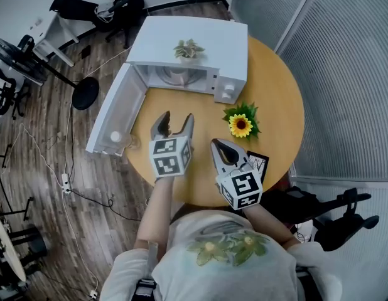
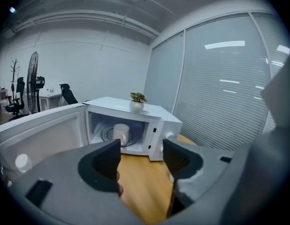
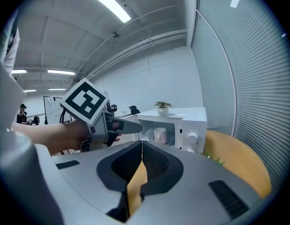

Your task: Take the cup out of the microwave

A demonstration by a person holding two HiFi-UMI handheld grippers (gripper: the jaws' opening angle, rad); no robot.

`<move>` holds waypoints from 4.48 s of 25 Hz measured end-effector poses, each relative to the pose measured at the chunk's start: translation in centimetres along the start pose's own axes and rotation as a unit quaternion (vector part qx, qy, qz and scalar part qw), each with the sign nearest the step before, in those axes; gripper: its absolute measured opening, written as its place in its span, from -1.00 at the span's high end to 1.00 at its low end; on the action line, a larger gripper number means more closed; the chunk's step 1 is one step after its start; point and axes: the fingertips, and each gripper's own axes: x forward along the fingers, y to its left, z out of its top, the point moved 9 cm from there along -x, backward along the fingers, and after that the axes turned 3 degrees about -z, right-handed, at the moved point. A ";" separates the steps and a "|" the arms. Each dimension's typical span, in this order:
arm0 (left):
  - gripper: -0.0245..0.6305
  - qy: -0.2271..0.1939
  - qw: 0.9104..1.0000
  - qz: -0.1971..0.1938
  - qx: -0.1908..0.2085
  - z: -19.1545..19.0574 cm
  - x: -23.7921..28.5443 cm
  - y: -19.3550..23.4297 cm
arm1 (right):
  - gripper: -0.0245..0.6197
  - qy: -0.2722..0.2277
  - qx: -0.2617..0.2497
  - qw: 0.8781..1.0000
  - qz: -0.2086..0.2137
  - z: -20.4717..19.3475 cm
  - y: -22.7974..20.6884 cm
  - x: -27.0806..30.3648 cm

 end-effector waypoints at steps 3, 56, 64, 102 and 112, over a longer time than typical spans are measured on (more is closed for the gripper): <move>0.11 0.007 1.000 -0.002 0.003 0.4 1.4 0.7 | 0.87 0.005 0.001 1.000 -0.004 0.1 -0.2 0.8; 0.36 0.189 0.976 0.090 -0.063 -1.2 24.4 10.8 | 0.87 0.080 0.047 0.994 -0.054 -3.7 -3.2 8.6; 0.75 0.190 0.976 0.089 -0.051 -1.5 25.6 10.8 | 0.87 0.084 0.048 0.994 -0.053 -3.9 -3.3 9.0; 0.78 0.072 0.995 0.067 -0.015 -1.1 19.0 10.4 | 0.87 0.073 0.037 0.996 -0.046 -3.2 -2.6 7.6; 0.78 0.057 0.996 0.064 -0.010 -1.0 16.7 9.9 | 0.87 0.067 0.033 0.996 -0.048 -3.1 -2.0 6.4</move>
